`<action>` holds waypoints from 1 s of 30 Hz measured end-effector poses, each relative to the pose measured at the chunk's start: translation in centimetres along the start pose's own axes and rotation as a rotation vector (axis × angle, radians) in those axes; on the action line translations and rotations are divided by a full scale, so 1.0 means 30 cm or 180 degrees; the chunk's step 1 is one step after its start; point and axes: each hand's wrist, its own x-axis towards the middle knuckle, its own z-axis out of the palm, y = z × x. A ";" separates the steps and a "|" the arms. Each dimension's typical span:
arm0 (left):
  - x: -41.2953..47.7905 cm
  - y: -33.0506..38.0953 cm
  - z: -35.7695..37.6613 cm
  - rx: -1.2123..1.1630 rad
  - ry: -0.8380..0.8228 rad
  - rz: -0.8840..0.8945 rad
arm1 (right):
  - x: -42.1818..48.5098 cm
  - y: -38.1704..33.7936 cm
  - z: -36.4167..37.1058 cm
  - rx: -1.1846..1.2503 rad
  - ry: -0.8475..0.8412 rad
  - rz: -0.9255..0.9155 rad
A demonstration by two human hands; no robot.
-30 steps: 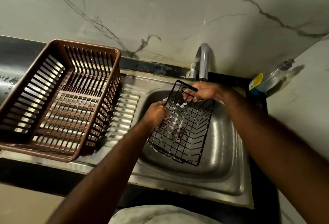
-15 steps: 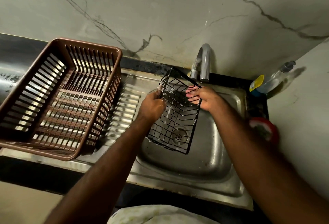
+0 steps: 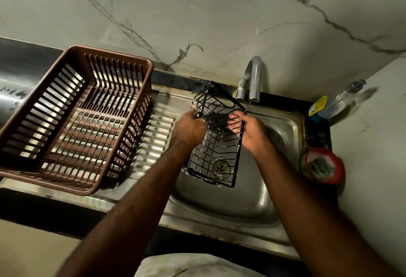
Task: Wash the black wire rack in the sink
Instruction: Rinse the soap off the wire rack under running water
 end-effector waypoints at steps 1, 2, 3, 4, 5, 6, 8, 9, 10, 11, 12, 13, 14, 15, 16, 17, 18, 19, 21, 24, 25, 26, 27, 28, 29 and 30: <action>0.003 0.003 -0.002 0.0025 0.0006 -0.0027 | -0.003 0.006 0.000 0.0170 -0.0023 -0.0040; -0.003 0.011 -0.005 0.0062 -0.0008 -0.0015 | -0.010 0.009 0.000 0.0247 -0.0080 -0.0117; -0.005 0.016 -0.005 0.0104 -0.0003 -0.0004 | -0.016 0.012 0.001 0.0211 -0.0144 -0.0203; -0.007 0.018 -0.006 0.0154 0.0036 0.0013 | -0.020 0.015 0.002 0.0006 -0.0146 -0.0264; -0.004 0.019 -0.003 0.0211 0.0082 0.0022 | -0.024 0.020 0.000 -0.0271 -0.0147 -0.0309; -0.004 0.021 -0.003 0.0268 0.0106 -0.0003 | -0.030 0.021 -0.003 -0.0537 -0.0167 -0.0303; -0.001 0.021 0.001 0.0403 0.0127 -0.0037 | -0.032 0.025 -0.021 -0.0753 -0.0385 -0.0182; 0.000 0.017 0.005 0.0475 0.0140 -0.0049 | -0.033 0.024 -0.031 -0.0798 -0.0497 -0.0148; -0.002 0.014 0.007 0.0545 0.0131 -0.0048 | -0.035 0.021 -0.040 -0.0839 -0.0545 -0.0135; -0.004 0.012 0.008 0.0632 0.0117 -0.0017 | -0.037 0.017 -0.046 -0.0891 -0.0550 -0.0147; -0.005 0.006 0.013 0.0723 0.0105 0.0047 | -0.037 0.014 -0.050 -0.0995 -0.0477 -0.0173; -0.005 -0.001 0.021 0.0811 0.0092 0.0118 | -0.033 0.013 -0.050 -0.1123 -0.0341 -0.0221; -0.011 -0.003 0.029 0.0892 0.0078 0.0166 | -0.023 0.014 -0.052 -0.1275 -0.0115 -0.0286; -0.017 -0.003 0.036 0.0943 0.0078 0.0197 | -0.013 0.017 -0.051 -0.1382 0.0127 -0.0353; -0.021 -0.004 0.046 0.0954 0.0086 0.0239 | -0.003 0.017 -0.050 -0.1482 0.0403 -0.0422; -0.025 -0.004 0.056 0.0950 0.0081 0.0274 | 0.005 0.012 -0.049 -0.1531 0.0670 -0.0487; -0.030 -0.002 0.064 0.0929 0.0061 0.0301 | 0.008 0.003 -0.044 -0.1572 0.0884 -0.0537; -0.032 0.000 0.071 0.0917 0.0042 0.0321 | 0.008 -0.006 -0.039 -0.1592 0.1034 -0.0571; -0.030 0.001 0.081 0.0923 0.0042 0.0328 | -0.001 -0.020 -0.020 -0.1523 0.1088 -0.0457; -0.023 0.010 0.086 0.0890 0.0058 0.0311 | -0.033 -0.036 0.011 -0.1006 0.0607 0.0204; -0.020 0.012 0.084 0.0845 0.0046 0.0317 | -0.039 -0.040 0.015 -0.0817 0.0416 0.0400; -0.018 0.015 0.080 0.0786 0.0020 0.0329 | -0.046 -0.045 0.014 -0.0659 0.0265 0.0519; -0.014 0.016 0.075 0.0748 -0.0008 0.0336 | -0.050 -0.049 0.011 -0.0487 0.0132 0.0594; -0.008 0.013 0.071 0.0733 -0.0038 0.0366 | -0.055 -0.051 0.006 -0.0286 0.0006 0.0640; -0.005 0.013 0.067 0.0737 -0.0086 0.0374 | -0.056 -0.049 0.000 -0.0068 -0.0128 0.0662; 0.000 0.010 0.064 0.0730 -0.0136 0.0377 | -0.062 -0.048 -0.003 0.0078 -0.0218 0.0677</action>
